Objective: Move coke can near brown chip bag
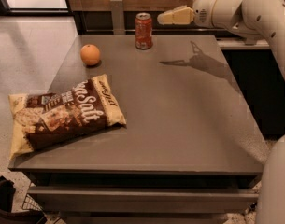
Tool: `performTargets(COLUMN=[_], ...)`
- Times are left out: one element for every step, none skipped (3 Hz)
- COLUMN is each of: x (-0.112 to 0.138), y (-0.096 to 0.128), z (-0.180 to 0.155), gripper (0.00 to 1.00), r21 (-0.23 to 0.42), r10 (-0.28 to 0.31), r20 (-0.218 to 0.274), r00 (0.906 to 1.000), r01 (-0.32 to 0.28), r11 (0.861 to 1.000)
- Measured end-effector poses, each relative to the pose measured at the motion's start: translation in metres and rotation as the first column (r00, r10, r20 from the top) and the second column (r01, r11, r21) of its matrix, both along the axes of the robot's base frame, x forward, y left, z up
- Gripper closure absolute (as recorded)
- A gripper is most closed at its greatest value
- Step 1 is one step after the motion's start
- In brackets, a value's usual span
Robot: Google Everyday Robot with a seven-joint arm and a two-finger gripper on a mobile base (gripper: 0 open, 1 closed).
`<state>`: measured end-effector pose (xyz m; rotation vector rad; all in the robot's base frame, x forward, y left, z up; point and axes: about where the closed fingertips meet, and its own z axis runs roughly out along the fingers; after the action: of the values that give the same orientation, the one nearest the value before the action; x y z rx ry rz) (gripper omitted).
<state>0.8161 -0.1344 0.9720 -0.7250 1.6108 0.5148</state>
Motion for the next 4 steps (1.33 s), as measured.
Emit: performTargets(x=[0.023,0.040,0.052,0.059], y=[0.023,0.049,0.070,0.093], z=[-0.008,-0.019,-0.029,-0.041], gripper=[0.00,0.00,0.00,0.00], r21=[0.018,0.003,0.018,0.047], r10=[0.009,0.016,0.032,0.064], r20=[-0.010,-0.031,-0.045,-0.061], r00=[0.9999,0.9994,0.9985,0.9961], r01=[-0.009,-0.016,-0.031,-0.061], r11=[1.000,1.000,0.999,0.997])
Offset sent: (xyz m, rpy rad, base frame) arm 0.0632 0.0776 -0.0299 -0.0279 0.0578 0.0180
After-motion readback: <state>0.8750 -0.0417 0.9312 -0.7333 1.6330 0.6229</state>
